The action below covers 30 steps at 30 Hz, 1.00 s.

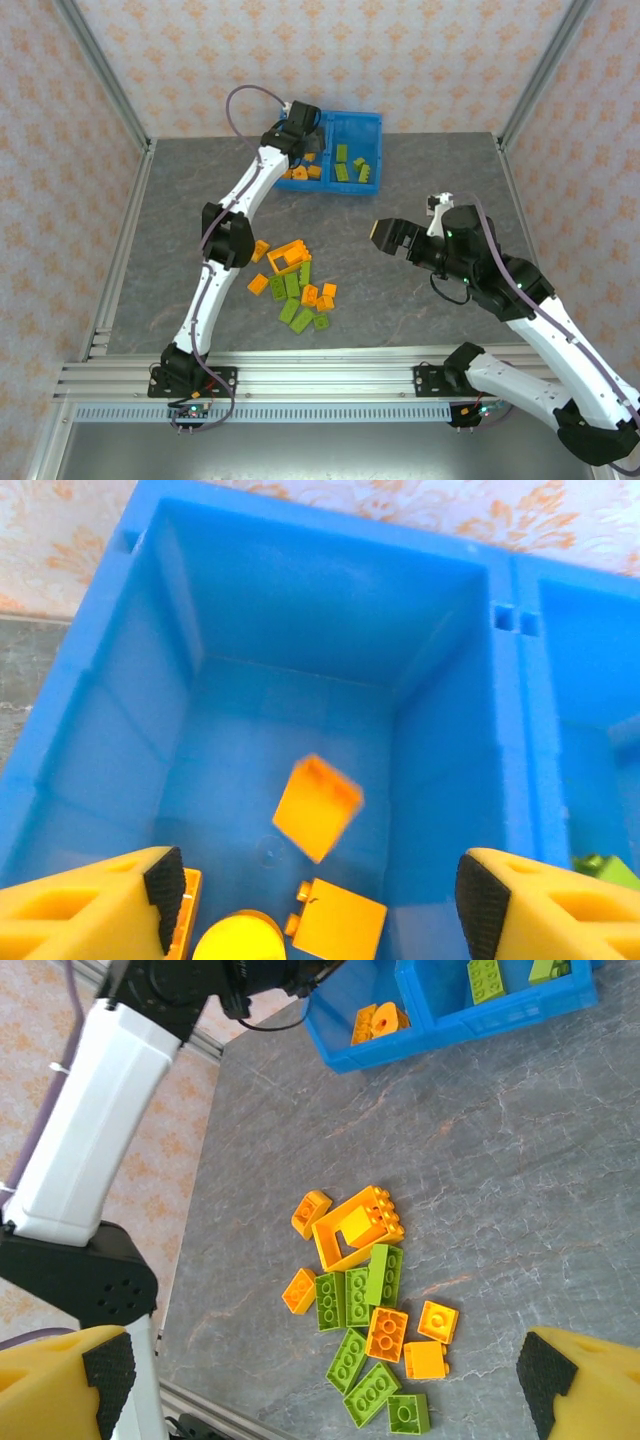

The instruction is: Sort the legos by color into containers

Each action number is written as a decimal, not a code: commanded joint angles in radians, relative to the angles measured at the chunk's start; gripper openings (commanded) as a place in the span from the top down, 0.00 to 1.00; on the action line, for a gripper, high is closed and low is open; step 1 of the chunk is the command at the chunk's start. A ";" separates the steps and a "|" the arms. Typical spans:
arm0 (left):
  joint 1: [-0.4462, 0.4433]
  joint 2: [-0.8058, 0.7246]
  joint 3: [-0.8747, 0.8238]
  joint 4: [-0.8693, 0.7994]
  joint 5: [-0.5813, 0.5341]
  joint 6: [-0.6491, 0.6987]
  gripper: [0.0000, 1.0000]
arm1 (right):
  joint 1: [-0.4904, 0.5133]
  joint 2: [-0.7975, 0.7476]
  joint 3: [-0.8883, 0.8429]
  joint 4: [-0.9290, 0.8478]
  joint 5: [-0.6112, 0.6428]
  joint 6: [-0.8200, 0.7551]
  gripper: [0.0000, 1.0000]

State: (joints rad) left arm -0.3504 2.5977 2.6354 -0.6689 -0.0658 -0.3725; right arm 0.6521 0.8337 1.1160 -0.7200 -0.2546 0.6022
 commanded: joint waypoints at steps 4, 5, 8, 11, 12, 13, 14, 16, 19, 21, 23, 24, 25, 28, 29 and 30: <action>-0.010 -0.346 -0.169 -0.186 0.088 -0.048 0.22 | 0.005 0.045 -0.016 0.056 0.005 -0.002 0.01; -0.010 -0.410 -0.247 -0.191 0.088 -0.053 0.21 | 0.005 0.052 -0.018 0.066 0.004 -0.004 0.01; -0.009 -0.650 -0.611 -0.132 0.065 -0.083 0.21 | 0.005 0.068 -0.030 0.090 0.003 -0.011 0.01; -0.005 -0.856 -0.888 -0.098 0.048 -0.104 0.21 | 0.005 0.084 -0.030 0.102 -0.001 -0.026 0.01; -0.005 -0.904 -0.957 -0.103 0.047 -0.101 0.21 | 0.006 0.089 -0.030 0.104 -0.004 -0.033 0.01; -0.005 -0.945 -1.018 -0.112 0.051 -0.086 0.21 | 0.005 0.095 -0.030 0.107 -0.007 -0.039 0.01; -0.005 -0.976 -1.064 -0.125 0.062 -0.071 0.21 | 0.004 0.099 -0.028 0.108 -0.010 -0.045 0.01; -0.005 -1.032 -1.160 -0.162 0.110 -0.011 0.22 | 0.004 0.107 -0.022 0.101 -0.015 -0.057 0.01; -0.005 -1.083 -1.282 -0.231 0.129 0.032 0.22 | 0.005 0.109 -0.024 0.097 -0.015 -0.063 0.01; -0.005 -1.108 -1.367 -0.243 0.115 0.034 0.23 | 0.004 0.107 -0.029 0.100 -0.017 -0.063 0.01; -0.002 -1.123 -1.451 -0.218 0.108 0.017 0.23 | 0.005 0.109 -0.034 0.105 -0.017 -0.063 0.01; 0.002 -1.124 -1.486 -0.204 0.109 0.005 0.24 | 0.006 0.113 -0.033 0.108 -0.019 -0.063 0.01; 0.002 -1.119 -1.513 -0.189 0.109 -0.007 0.24 | 0.005 0.121 -0.029 0.107 -0.025 -0.065 0.01; 0.008 -1.088 -1.566 -0.147 0.114 -0.026 0.26 | 0.005 0.141 -0.001 0.082 -0.040 -0.073 0.01; 0.010 -1.072 -1.572 -0.136 0.116 -0.026 0.27 | 0.005 0.142 0.005 0.074 -0.039 -0.074 0.01; 0.011 -1.049 -1.572 -0.128 0.120 -0.022 0.28 | 0.005 0.139 0.008 0.068 -0.036 -0.074 0.01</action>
State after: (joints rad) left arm -0.3504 1.5208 1.0721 -0.8440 0.0486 -0.3809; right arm 0.6521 0.9710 1.0916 -0.6430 -0.2794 0.5484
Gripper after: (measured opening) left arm 0.729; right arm 0.994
